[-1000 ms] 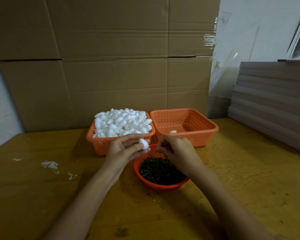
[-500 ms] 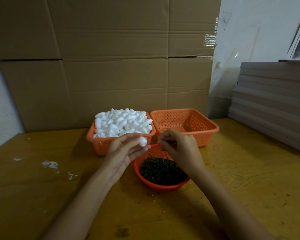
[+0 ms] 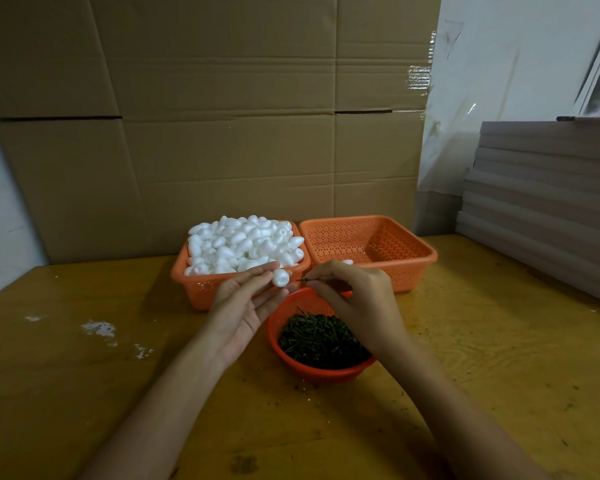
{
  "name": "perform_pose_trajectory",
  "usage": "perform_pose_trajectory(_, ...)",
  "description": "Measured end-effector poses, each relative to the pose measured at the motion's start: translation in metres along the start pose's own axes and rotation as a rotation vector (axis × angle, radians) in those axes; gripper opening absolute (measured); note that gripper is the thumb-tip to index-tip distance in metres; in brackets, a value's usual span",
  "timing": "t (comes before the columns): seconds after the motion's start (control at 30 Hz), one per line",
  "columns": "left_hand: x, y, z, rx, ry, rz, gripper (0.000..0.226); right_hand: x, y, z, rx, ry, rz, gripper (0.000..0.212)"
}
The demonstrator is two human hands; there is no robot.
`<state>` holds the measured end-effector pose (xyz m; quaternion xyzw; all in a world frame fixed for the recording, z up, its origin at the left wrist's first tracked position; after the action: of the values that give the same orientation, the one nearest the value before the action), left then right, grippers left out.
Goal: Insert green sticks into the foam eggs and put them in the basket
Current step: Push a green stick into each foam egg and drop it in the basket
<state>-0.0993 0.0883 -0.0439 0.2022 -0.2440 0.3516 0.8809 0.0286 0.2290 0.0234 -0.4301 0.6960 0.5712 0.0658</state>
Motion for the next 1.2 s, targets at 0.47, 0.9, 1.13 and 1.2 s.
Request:
perform_pose_trajectory(0.47,0.008,-0.004,-0.005,-0.062,0.047,-0.017,0.03,0.005,0.0,-0.001,-0.029,-0.052,-0.054,0.01)
perform_pose_trajectory(0.9,0.01,-0.004,-0.008,-0.055,0.123,-0.045,0.027,0.002,0.0,-0.004,-0.05,-0.068,-0.029,0.008)
perform_pose_trajectory(1.13,0.013,-0.005,-0.005,-0.031,0.215,-0.05,0.029,0.004,0.0,-0.009,-0.081,-0.153,-0.08,0.009)
perform_pose_trajectory(1.2,0.013,-0.006,-0.004,-0.029,0.216,-0.048,0.03,0.002,0.0,-0.011,-0.093,-0.166,-0.076,0.009)
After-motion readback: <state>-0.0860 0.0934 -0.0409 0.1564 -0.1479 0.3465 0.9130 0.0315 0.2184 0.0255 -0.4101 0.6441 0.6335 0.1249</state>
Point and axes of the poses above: each hand's wrist, its own y-axis towards the middle knuckle, its own x-axis out of the palm, z = x × y, the point moved 8 cm from there along y, towards the middle knuckle, and after that the axes turned 9 degrees about -z, right-handed, at the moved point
